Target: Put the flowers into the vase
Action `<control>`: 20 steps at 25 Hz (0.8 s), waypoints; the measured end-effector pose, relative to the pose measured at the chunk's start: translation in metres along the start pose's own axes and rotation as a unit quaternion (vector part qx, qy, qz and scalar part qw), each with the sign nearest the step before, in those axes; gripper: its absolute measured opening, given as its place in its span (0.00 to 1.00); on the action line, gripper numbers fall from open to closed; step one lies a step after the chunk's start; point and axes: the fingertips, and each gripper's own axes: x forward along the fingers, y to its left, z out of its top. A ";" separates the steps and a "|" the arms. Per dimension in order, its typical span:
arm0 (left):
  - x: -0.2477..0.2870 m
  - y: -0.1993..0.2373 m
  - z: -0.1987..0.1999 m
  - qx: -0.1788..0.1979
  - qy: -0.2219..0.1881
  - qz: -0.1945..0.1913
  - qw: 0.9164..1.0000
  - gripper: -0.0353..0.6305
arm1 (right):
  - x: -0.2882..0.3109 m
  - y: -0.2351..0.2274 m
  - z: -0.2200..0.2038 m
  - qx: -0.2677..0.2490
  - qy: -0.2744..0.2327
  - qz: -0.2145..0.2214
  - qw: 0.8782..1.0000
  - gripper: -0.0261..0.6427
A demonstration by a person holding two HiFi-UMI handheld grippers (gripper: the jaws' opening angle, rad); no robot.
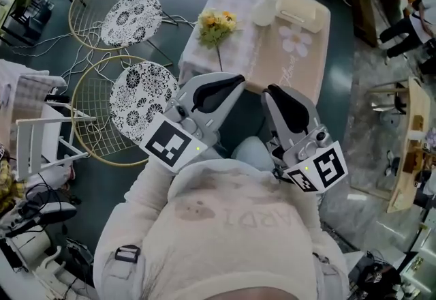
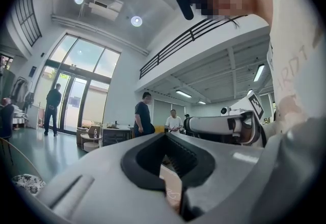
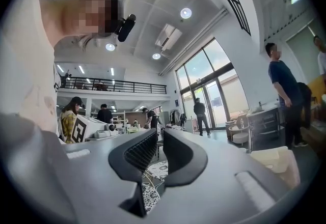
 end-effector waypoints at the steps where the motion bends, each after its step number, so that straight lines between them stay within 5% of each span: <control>1: -0.001 0.005 0.000 -0.001 -0.003 0.000 1.000 0.05 | 0.003 0.000 0.000 -0.001 0.002 -0.003 1.000 0.14; 20: 0.058 0.082 -0.018 -0.008 0.002 0.023 1.000 0.05 | 0.078 -0.087 -0.023 0.013 0.033 0.010 0.999 0.15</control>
